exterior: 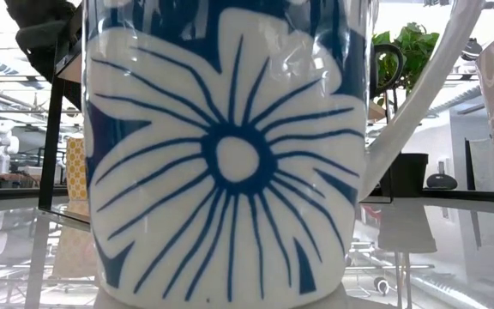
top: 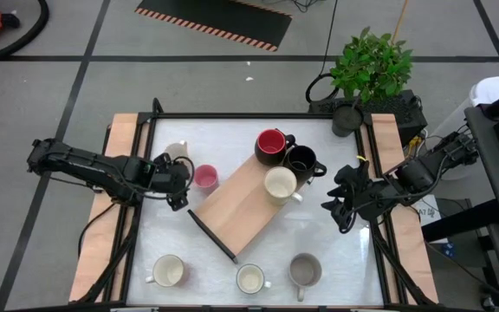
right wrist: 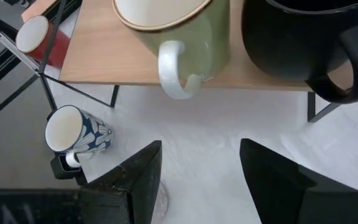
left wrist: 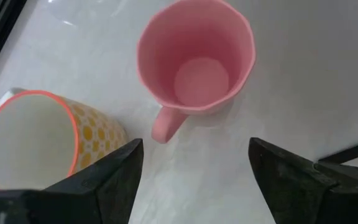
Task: Place coffee mugs
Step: Put the pink mug on top of the shelf
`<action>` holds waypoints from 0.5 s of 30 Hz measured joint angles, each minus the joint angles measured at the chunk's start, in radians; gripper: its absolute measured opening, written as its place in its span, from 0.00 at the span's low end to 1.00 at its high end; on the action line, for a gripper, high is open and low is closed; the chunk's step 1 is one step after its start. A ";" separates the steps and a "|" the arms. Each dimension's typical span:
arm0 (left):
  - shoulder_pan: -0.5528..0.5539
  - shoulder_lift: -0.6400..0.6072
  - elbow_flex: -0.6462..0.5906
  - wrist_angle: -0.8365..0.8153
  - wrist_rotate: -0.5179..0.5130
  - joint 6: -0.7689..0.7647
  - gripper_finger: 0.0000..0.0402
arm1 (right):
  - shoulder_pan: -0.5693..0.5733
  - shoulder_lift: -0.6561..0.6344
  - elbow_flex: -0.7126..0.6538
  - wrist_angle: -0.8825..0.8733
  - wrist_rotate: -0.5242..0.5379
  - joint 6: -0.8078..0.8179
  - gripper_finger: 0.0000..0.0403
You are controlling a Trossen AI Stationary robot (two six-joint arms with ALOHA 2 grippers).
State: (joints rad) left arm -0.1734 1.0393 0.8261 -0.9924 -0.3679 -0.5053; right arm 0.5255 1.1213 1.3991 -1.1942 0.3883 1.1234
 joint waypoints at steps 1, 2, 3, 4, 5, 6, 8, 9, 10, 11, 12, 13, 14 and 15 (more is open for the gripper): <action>0.000 0.000 0.000 0.001 0.000 0.000 0.74 | 0.000 0.000 0.000 0.000 0.000 -0.006 0.50; 0.000 0.000 0.000 0.001 0.000 -0.001 0.74 | 0.000 0.000 0.000 0.000 0.000 -0.008 0.50; 0.000 0.000 0.000 0.001 0.000 -0.001 0.74 | 0.000 0.000 0.000 0.000 0.000 -0.009 0.50; 0.000 0.000 0.000 0.001 0.000 0.000 0.74 | 0.000 0.000 0.000 0.000 0.001 -0.009 0.50; 0.000 0.000 0.000 0.001 0.000 0.006 0.74 | 0.000 0.000 0.000 0.000 0.001 -0.009 0.50; 0.000 0.000 -0.002 0.003 0.000 0.011 0.74 | 0.000 0.000 0.000 0.000 0.001 -0.010 0.50; 0.003 0.000 -0.014 0.015 0.000 0.025 0.74 | 0.000 0.000 0.000 -0.001 0.001 -0.013 0.50; 0.004 0.000 -0.024 0.023 0.001 0.027 0.74 | 0.000 0.000 0.000 -0.002 0.002 -0.013 0.50; 0.003 0.000 -0.034 0.029 0.001 0.029 0.74 | 0.000 0.000 0.000 -0.005 0.001 -0.013 0.50; 0.003 0.000 -0.045 0.031 0.001 0.031 0.74 | 0.000 0.000 0.000 -0.007 0.002 -0.013 0.50; 0.003 0.000 -0.056 0.033 0.002 0.035 0.74 | 0.000 0.000 0.000 -0.008 0.002 -0.013 0.50; 0.003 0.000 -0.069 0.042 0.004 0.043 0.74 | 0.000 0.000 0.000 -0.008 0.002 -0.013 0.50; 0.003 0.000 -0.082 0.061 0.009 0.055 0.74 | 0.000 0.000 0.000 -0.007 0.002 -0.013 0.50; 0.003 0.000 -0.094 0.080 0.012 0.069 0.74 | 0.000 0.000 0.000 -0.007 0.002 -0.012 0.50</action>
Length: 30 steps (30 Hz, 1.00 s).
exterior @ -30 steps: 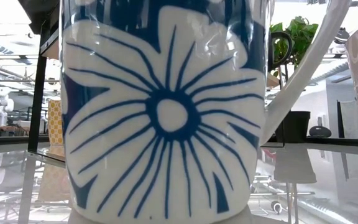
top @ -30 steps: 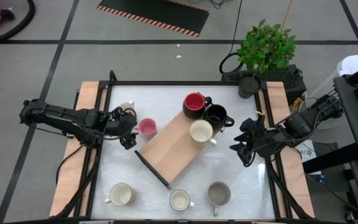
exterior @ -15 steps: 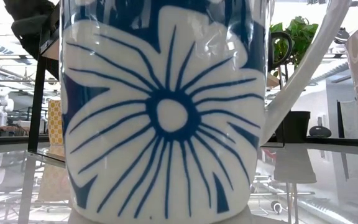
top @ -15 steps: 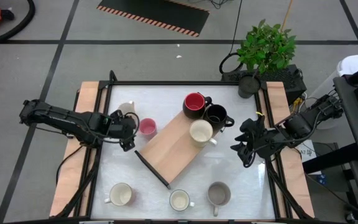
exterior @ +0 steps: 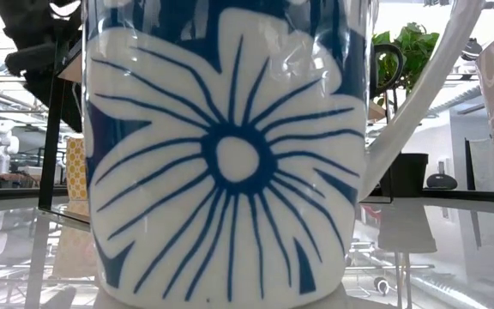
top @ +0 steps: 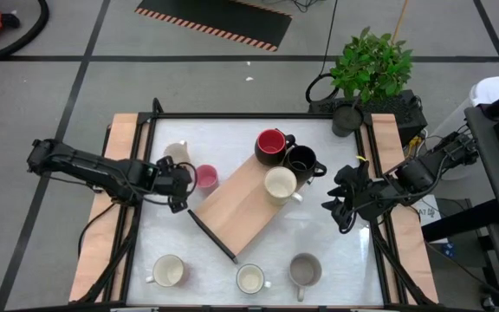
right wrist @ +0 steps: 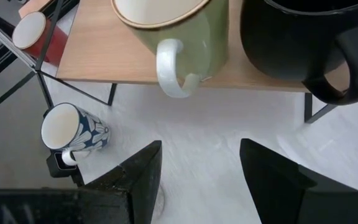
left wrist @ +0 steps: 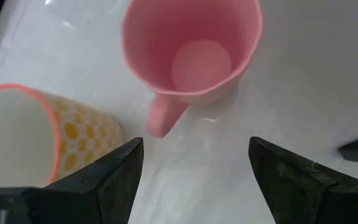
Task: Place coffee mugs
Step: Put the pink mug on top of the shelf
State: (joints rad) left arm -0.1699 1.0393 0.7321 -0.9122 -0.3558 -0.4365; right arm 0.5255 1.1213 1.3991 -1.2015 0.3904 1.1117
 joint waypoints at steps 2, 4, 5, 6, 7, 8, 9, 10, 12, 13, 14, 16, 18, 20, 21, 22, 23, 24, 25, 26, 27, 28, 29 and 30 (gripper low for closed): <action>0.000 0.000 -0.020 0.033 0.008 0.034 0.74 | 0.000 0.000 0.000 0.000 0.000 0.003 0.50; 0.000 0.000 -0.032 0.053 0.017 0.068 0.74 | 0.000 0.000 0.000 0.001 0.000 0.005 0.50; 0.003 0.000 -0.033 0.058 0.020 0.073 0.74 | 0.000 0.000 0.000 0.003 0.000 0.005 0.50; 0.009 0.001 -0.033 0.057 0.020 0.075 0.74 | 0.000 0.000 0.000 0.008 0.000 0.005 0.50; 0.016 0.002 -0.033 0.057 0.020 0.076 0.74 | 0.000 0.000 0.000 0.012 0.000 0.004 0.50; 0.023 0.003 -0.033 0.057 0.023 0.077 0.74 | 0.000 0.000 0.000 0.015 0.000 0.003 0.50; 0.031 0.003 -0.033 0.057 0.030 0.080 0.74 | 0.000 0.000 0.000 0.018 0.000 0.003 0.50; 0.040 0.003 -0.033 0.058 0.040 0.087 0.74 | 0.000 0.000 0.000 0.020 0.000 0.003 0.50; 0.058 0.003 -0.033 0.062 0.060 0.098 0.74 | 0.000 0.000 0.000 0.024 0.000 0.003 0.50; 0.069 0.003 -0.033 0.067 0.068 0.105 0.74 | 0.000 0.000 0.000 0.024 0.000 0.005 0.50; 0.080 0.003 -0.035 0.075 0.071 0.110 0.73 | 0.000 0.001 0.000 0.024 0.000 0.005 0.50; 0.105 0.003 -0.040 0.081 0.085 0.118 0.70 | 0.000 0.001 0.000 0.024 0.000 0.005 0.50; 0.131 0.003 -0.042 0.084 0.096 0.125 0.67 | 0.000 0.001 0.000 0.025 0.000 0.005 0.50; 0.154 0.003 -0.042 0.088 0.097 0.129 0.63 | 0.000 0.001 0.000 0.034 0.001 0.004 0.50; 0.165 0.003 -0.042 0.088 0.097 0.130 0.61 | 0.000 0.001 0.000 0.039 0.000 0.004 0.50; 0.174 0.003 -0.042 0.088 0.097 0.130 0.59 | 0.000 0.001 0.000 0.043 0.000 0.004 0.50; 0.182 0.003 -0.042 0.088 0.097 0.132 0.57 | 0.000 0.001 0.000 0.047 0.000 0.003 0.50; 0.189 0.003 -0.042 0.088 0.097 0.137 0.56 | 0.000 0.001 0.000 0.051 0.000 0.003 0.50; 0.194 0.003 -0.042 0.089 0.098 0.140 0.56 | 0.000 0.001 0.000 0.054 0.000 0.003 0.50; 0.199 0.003 -0.042 0.092 0.103 0.144 0.55 | 0.000 0.001 0.000 0.054 0.000 0.003 0.50; 0.201 0.003 -0.042 0.094 0.113 0.148 0.55 | 0.000 0.001 0.000 0.054 0.000 0.003 0.50; 0.206 0.007 -0.042 0.097 0.126 0.155 0.55 | 0.000 0.001 0.000 0.054 0.000 0.002 0.50; 0.208 0.014 -0.042 0.101 0.140 0.163 0.55 | 0.000 0.001 0.000 0.053 0.000 -0.001 0.50; 0.210 0.021 -0.042 0.104 0.162 0.169 0.55 | 0.000 0.001 0.000 0.054 0.000 -0.006 0.50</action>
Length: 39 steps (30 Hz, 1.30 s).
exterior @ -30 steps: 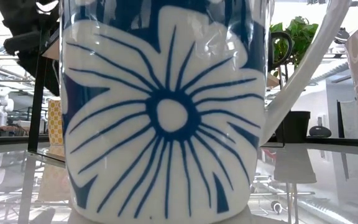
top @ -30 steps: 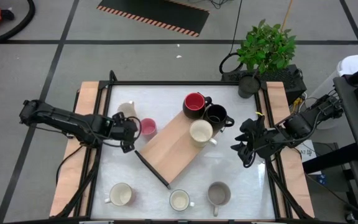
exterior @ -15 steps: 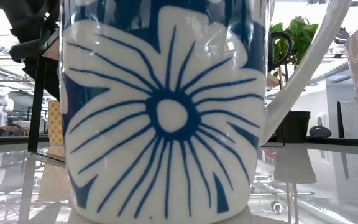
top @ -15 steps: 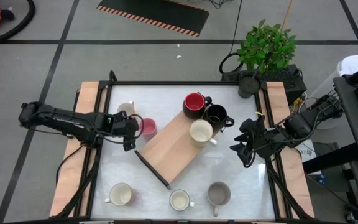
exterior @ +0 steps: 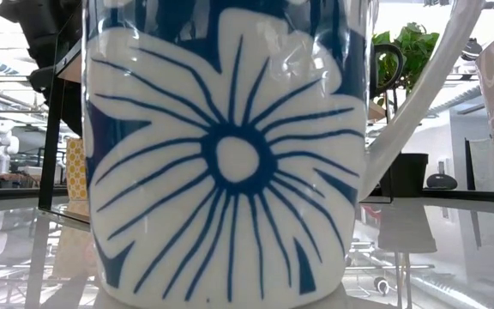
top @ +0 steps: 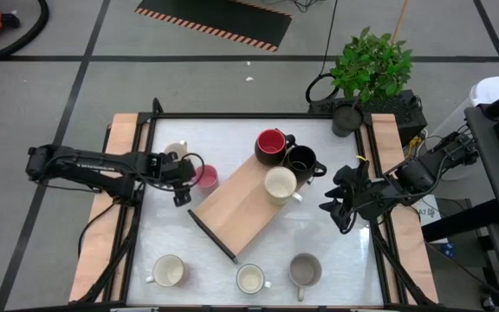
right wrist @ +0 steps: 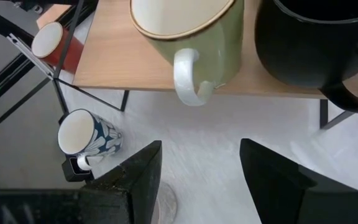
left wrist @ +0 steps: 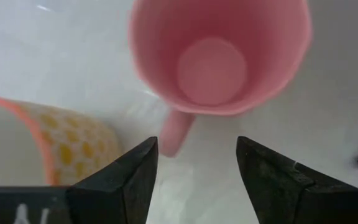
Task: Place coffee mugs
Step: Put the pink mug on top of the shelf
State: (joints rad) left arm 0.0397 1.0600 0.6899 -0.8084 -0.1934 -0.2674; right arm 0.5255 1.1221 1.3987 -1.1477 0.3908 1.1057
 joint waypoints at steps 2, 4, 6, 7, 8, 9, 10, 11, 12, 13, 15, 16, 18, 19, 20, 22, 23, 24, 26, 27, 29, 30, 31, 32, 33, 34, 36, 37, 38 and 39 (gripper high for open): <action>-0.001 0.010 0.000 0.006 0.033 0.014 0.55 | 0.000 0.000 0.000 0.000 0.000 -0.011 0.50; -0.001 0.028 0.001 0.010 0.050 0.023 0.55 | 0.000 0.000 0.000 0.000 0.000 -0.023 0.50; -0.001 0.036 0.002 0.011 0.052 0.023 0.55 | 0.000 0.000 0.000 -0.001 0.000 -0.029 0.50; -0.001 0.040 0.002 0.011 0.051 0.022 0.55 | 0.000 0.000 0.000 0.000 0.000 -0.031 0.50; -0.001 0.045 0.002 0.011 0.051 0.022 0.55 | 0.000 0.000 0.000 0.000 0.000 -0.035 0.50; -0.001 0.047 0.002 0.010 0.051 0.022 0.55 | 0.000 0.000 0.000 -0.001 0.000 -0.038 0.50; -0.001 0.048 0.002 0.009 0.055 0.022 0.55 | 0.000 0.000 0.000 0.000 -0.001 -0.043 0.50; -0.001 0.048 0.003 0.006 0.061 0.022 0.55 | 0.000 0.000 0.000 -0.001 -0.001 -0.045 0.50; -0.001 0.048 0.008 0.000 0.068 0.022 0.55 | 0.000 0.000 0.000 -0.001 0.000 -0.048 0.50; -0.001 0.048 0.016 -0.008 0.069 0.023 0.55 | 0.000 0.000 0.000 -0.001 0.000 -0.050 0.50; -0.001 0.048 0.035 -0.020 0.068 0.030 0.55 | 0.000 0.000 0.000 -0.002 -0.001 -0.052 0.50; 0.000 0.048 0.041 -0.026 0.067 0.035 0.55 | 0.000 0.000 0.000 -0.003 0.000 -0.052 0.50; 0.007 0.048 0.047 -0.031 0.066 0.048 0.55 | 0.000 0.000 0.000 -0.005 -0.001 -0.052 0.50; 0.012 0.048 0.047 -0.031 0.065 0.049 0.55 | 0.000 0.000 0.000 -0.007 0.000 -0.052 0.50; 0.017 0.048 0.047 -0.032 0.065 0.050 0.55 | 0.000 0.000 0.000 -0.009 0.000 -0.052 0.50; 0.029 0.048 0.047 -0.032 0.064 0.055 0.55 | 0.000 0.000 0.000 -0.009 0.000 -0.056 0.50; 0.037 0.048 0.047 -0.032 0.063 0.058 0.55 | 0.000 0.000 0.000 -0.010 0.000 -0.060 0.50; 0.044 0.048 0.047 -0.032 0.062 0.060 0.55 | 0.000 0.000 0.000 -0.011 0.000 -0.063 0.50; 0.065 0.048 0.045 -0.025 0.062 0.064 0.55 | 0.000 0.000 0.000 -0.013 0.003 -0.071 0.50; 0.078 0.048 0.042 -0.021 0.062 0.068 0.55 | 0.000 0.000 0.000 -0.015 0.005 -0.073 0.50; 0.108 0.048 0.041 -0.021 0.063 0.074 0.55 | 0.000 0.000 0.000 -0.017 0.006 -0.079 0.50; 0.123 0.048 0.041 -0.018 0.066 0.077 0.55 | 0.000 0.000 0.000 -0.017 0.006 -0.082 0.50; 0.136 0.048 0.041 -0.017 0.075 0.082 0.55 | 0.000 0.000 0.000 -0.017 0.006 -0.087 0.50; 0.149 0.048 0.041 -0.016 0.087 0.088 0.55 | 0.000 0.000 0.000 -0.017 0.006 -0.092 0.50; 0.159 0.048 0.041 -0.012 0.100 0.095 0.55 | 0.000 0.000 0.000 -0.017 0.006 -0.096 0.50; 0.169 0.048 0.041 -0.008 0.118 0.102 0.54 | 0.000 0.000 0.000 -0.017 0.007 -0.097 0.50; 0.183 0.048 0.041 -0.004 0.161 0.117 0.52 | 0.000 0.000 0.000 -0.018 0.007 -0.101 0.50; 0.187 0.050 0.041 -0.002 0.184 0.124 0.51 | 0.000 0.000 0.000 -0.019 0.007 -0.105 0.50; 0.189 0.052 0.041 0.002 0.211 0.130 0.50 | 0.000 0.000 0.000 -0.021 0.007 -0.105 0.50; 0.190 0.053 0.041 0.005 0.243 0.137 0.48 | 0.000 0.000 0.000 -0.023 0.006 -0.105 0.50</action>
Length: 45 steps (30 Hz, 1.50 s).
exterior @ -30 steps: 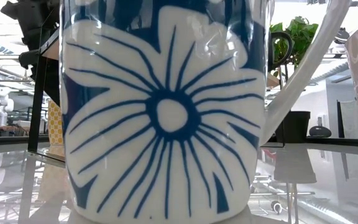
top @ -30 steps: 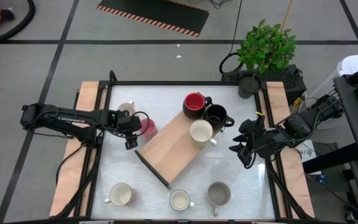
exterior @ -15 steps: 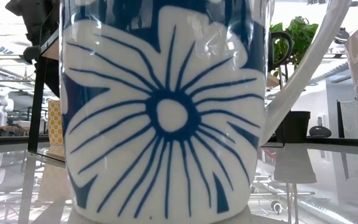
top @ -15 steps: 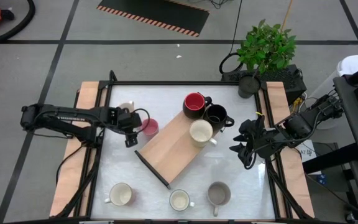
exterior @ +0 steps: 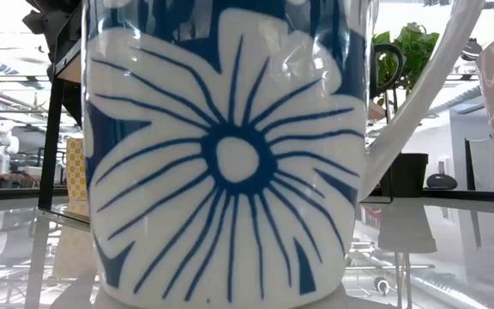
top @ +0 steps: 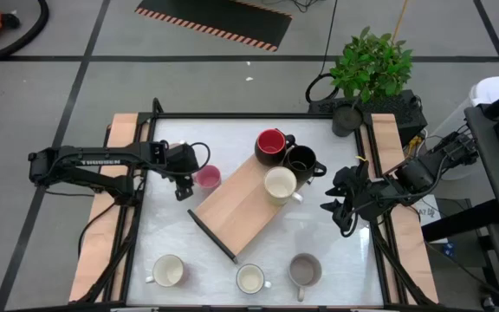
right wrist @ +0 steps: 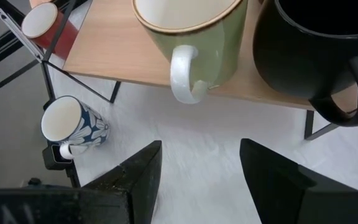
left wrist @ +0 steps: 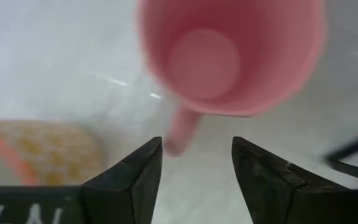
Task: Place coffee mugs
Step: Put the pink mug on top of the shelf
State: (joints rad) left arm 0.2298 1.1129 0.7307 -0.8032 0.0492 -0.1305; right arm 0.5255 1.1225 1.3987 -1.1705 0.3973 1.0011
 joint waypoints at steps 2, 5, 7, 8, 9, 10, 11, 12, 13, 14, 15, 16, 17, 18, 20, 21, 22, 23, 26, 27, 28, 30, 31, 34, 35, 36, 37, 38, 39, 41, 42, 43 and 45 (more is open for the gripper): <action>-0.006 0.000 0.010 -0.006 0.054 0.015 0.46 | 0.000 0.000 0.000 -0.001 -0.005 0.000 0.50; -0.023 0.000 0.051 -0.010 0.087 0.027 0.43 | 0.000 0.000 0.000 -0.001 -0.011 0.007 0.50; -0.031 0.000 0.091 -0.018 0.086 0.042 0.43 | 0.000 0.000 0.000 -0.001 -0.034 0.008 0.50; -0.032 0.000 0.113 -0.024 0.086 0.049 0.43 | 0.000 0.000 0.000 -0.001 -0.036 0.008 0.50; -0.029 0.000 0.131 -0.032 0.078 0.061 0.43 | 0.000 0.000 0.000 -0.001 -0.035 0.008 0.50; -0.023 -0.001 0.145 -0.037 0.058 0.073 0.43 | 0.000 0.000 0.000 -0.001 -0.035 0.008 0.50; -0.016 -0.001 0.151 -0.039 0.031 0.086 0.43 | 0.000 0.000 0.000 -0.001 -0.035 0.006 0.50; -0.004 -0.001 0.150 -0.041 0.006 0.096 0.43 | 0.000 0.000 0.000 -0.004 -0.034 0.003 0.50; 0.012 0.001 0.146 -0.042 -0.004 0.106 0.43 | 0.000 0.000 0.000 -0.009 -0.034 0.001 0.50; 0.029 0.010 0.142 -0.044 -0.006 0.116 0.43 | 0.000 0.000 0.000 -0.017 -0.034 0.000 0.50; 0.045 0.022 0.141 -0.046 -0.005 0.124 0.43 | 0.000 0.000 0.000 -0.022 -0.034 -0.002 0.50; 0.059 0.033 0.140 -0.045 0.001 0.133 0.43 | 0.000 0.000 0.000 -0.024 -0.034 -0.004 0.50; 0.071 0.041 0.139 -0.046 0.012 0.142 0.43 | 0.000 0.000 0.000 -0.025 -0.035 -0.004 0.50; 0.079 0.051 0.139 -0.046 0.027 0.152 0.43 | 0.000 -0.001 0.000 -0.027 -0.035 -0.001 0.50; 0.086 0.073 0.139 -0.046 0.036 0.167 0.43 | 0.000 -0.001 0.000 -0.029 -0.038 0.005 0.50; 0.085 0.084 0.139 -0.048 0.037 0.174 0.43 | 0.000 -0.001 0.000 -0.028 -0.048 0.006 0.50; 0.085 0.091 0.139 -0.049 0.037 0.178 0.43 | 0.000 -0.001 0.000 -0.028 -0.061 0.007 0.50; 0.083 0.098 0.139 -0.049 0.038 0.178 0.43 | 0.000 -0.001 0.000 -0.028 -0.068 0.008 0.50; 0.071 0.113 0.139 -0.047 0.034 0.166 0.43 | 0.000 -0.001 0.000 -0.028 -0.088 0.017 0.50; 0.063 0.116 0.139 -0.046 0.027 0.154 0.43 | 0.000 -0.001 0.000 -0.030 -0.088 0.028 0.50; 0.055 0.118 0.139 -0.045 0.020 0.143 0.43 | 0.000 -0.001 0.000 -0.031 -0.088 0.037 0.50; 0.041 0.119 0.139 -0.043 -0.006 0.118 0.43 | 0.000 -0.001 0.000 -0.034 -0.089 0.050 0.50; 0.037 0.119 0.139 -0.045 -0.017 0.104 0.43 | 0.004 -0.001 0.000 -0.036 -0.088 0.054 0.50; 0.039 0.119 0.142 -0.088 -0.028 0.067 0.43 | 0.009 -0.001 0.000 -0.039 -0.086 0.055 0.50; 0.040 0.118 0.142 -0.133 -0.029 0.065 0.43 | 0.010 -0.001 0.000 -0.042 -0.085 0.054 0.50; 0.040 0.118 0.142 -0.180 -0.032 0.069 0.43 | 0.010 -0.001 0.000 -0.047 -0.085 0.054 0.50; 0.040 0.119 0.140 -0.222 -0.037 0.083 0.43 | 0.010 -0.001 0.000 -0.053 -0.085 0.054 0.50; 0.037 0.117 0.133 -0.237 -0.038 0.094 0.43 | 0.010 -0.001 0.000 -0.058 -0.084 0.053 0.50; 0.036 0.106 0.128 -0.221 -0.036 0.104 0.43 | 0.010 -0.001 0.000 -0.065 -0.080 0.051 0.50; 0.036 0.086 0.123 -0.203 -0.023 0.128 0.43 | 0.010 -0.001 0.000 -0.080 -0.060 0.034 0.50; 0.035 0.085 0.122 -0.205 -0.010 0.129 0.43 | 0.009 -0.001 0.000 -0.083 -0.051 0.024 0.50; 0.031 0.085 0.121 -0.205 -0.010 0.126 0.43 | 0.009 -0.001 0.000 -0.085 -0.039 0.011 0.50; 0.017 0.083 0.119 -0.195 -0.014 0.116 0.43 | 0.009 -0.001 0.000 -0.093 -0.029 0.002 0.50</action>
State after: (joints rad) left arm 0.2471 1.1957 0.8501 -0.9978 0.0354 -0.0145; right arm 0.5346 1.1217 1.3983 -1.2637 0.3679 1.0035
